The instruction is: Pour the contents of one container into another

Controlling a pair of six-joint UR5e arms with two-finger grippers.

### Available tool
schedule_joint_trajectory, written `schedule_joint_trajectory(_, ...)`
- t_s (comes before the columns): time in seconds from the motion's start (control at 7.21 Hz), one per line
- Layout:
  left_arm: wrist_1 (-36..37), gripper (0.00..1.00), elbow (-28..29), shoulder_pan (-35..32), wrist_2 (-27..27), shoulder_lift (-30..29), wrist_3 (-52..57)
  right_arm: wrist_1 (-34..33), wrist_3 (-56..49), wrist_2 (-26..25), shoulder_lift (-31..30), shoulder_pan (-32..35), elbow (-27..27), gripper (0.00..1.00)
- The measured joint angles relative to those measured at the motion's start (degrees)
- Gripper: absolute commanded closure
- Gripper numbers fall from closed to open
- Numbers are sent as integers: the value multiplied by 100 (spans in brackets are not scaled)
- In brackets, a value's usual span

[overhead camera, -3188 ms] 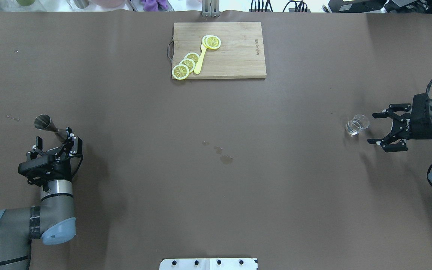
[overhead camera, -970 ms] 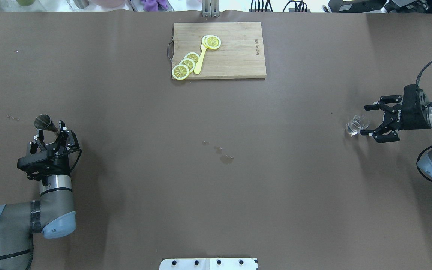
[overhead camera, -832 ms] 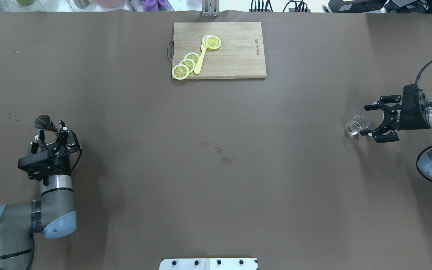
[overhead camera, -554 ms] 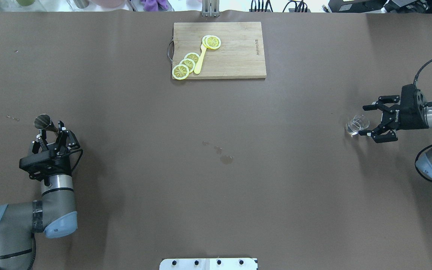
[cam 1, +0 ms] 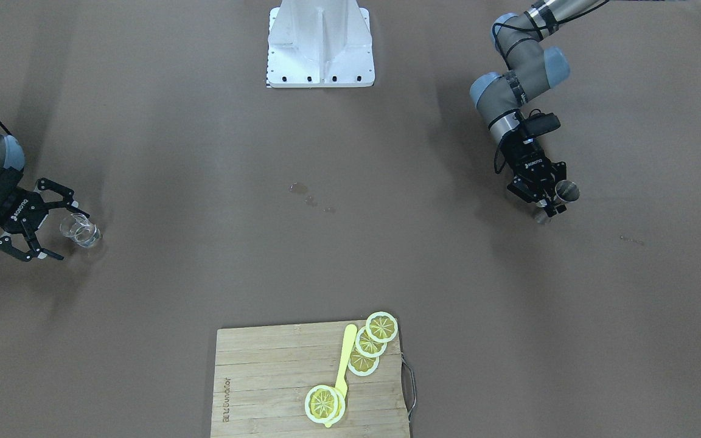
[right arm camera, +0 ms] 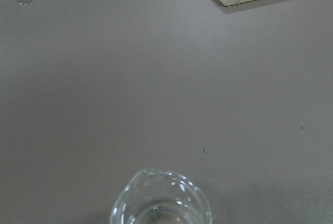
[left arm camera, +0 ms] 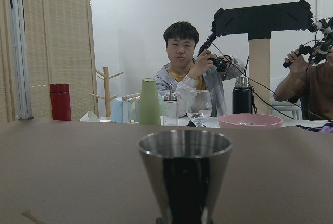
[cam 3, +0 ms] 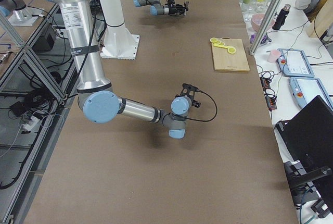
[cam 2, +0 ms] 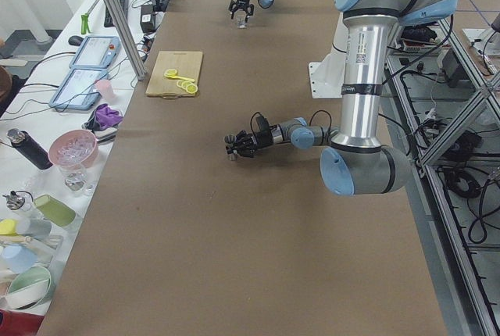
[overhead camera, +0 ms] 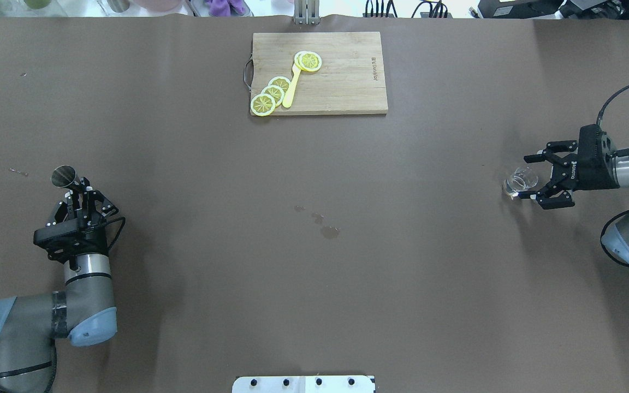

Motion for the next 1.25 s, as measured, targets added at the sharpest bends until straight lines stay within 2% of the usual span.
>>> schedule_joint_trajectory(0.42,-151,100,-359,-26,-224,67,562,-8,0,-30,12,-31,-12,6)
schedule_joint_trajectory(0.55,-396,100,-485,-70,-286,78,934,-10,0,-43,28,-45,-22,6)
schedule_joint_trajectory(0.83,-1313,100,-666,-154,-390,42,2186,-16,2,-51,103,-78,-85,7)
schedule_joint_trajectory(1.25,-2741,100,-885,-202,-639,-228,4179,-18,25,-46,129,-98,-121,17)
